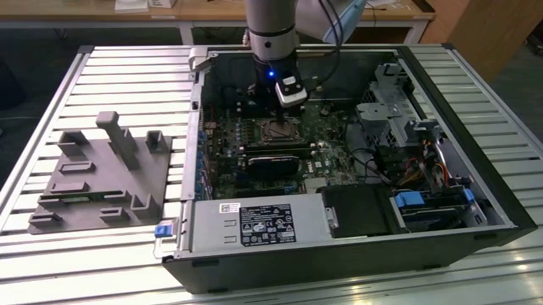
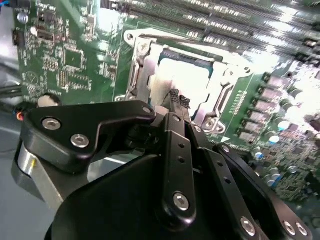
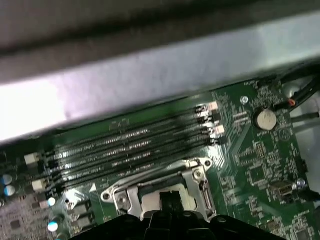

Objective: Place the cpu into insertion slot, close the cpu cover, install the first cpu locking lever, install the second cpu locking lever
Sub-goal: 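Install the first cpu locking lever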

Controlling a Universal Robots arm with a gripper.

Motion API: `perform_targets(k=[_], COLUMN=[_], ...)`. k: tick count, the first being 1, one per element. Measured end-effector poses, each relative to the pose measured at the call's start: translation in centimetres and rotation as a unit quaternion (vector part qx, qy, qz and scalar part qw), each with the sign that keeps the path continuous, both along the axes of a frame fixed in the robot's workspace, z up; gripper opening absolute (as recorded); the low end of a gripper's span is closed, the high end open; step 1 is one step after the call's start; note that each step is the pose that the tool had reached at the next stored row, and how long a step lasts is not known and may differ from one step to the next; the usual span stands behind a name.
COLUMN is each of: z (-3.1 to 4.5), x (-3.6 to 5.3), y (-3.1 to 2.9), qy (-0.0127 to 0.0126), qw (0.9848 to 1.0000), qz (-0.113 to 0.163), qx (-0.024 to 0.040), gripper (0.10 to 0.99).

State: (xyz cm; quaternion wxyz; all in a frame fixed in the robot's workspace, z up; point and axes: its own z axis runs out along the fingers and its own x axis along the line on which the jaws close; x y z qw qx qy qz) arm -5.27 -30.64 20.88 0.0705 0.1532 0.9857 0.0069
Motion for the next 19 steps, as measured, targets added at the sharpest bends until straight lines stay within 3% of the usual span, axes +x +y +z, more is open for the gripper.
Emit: perform_targets(k=[8,19], z=[-0.1,0.02], x=[0.0,0.0], y=[-1.08,-1.14], qy=[0.0075,0.0077], qw=[1.0,1.0], qz=[-0.001,0.0], qx=[-0.0041,-0.0042], gripper=[0.106,0.106])
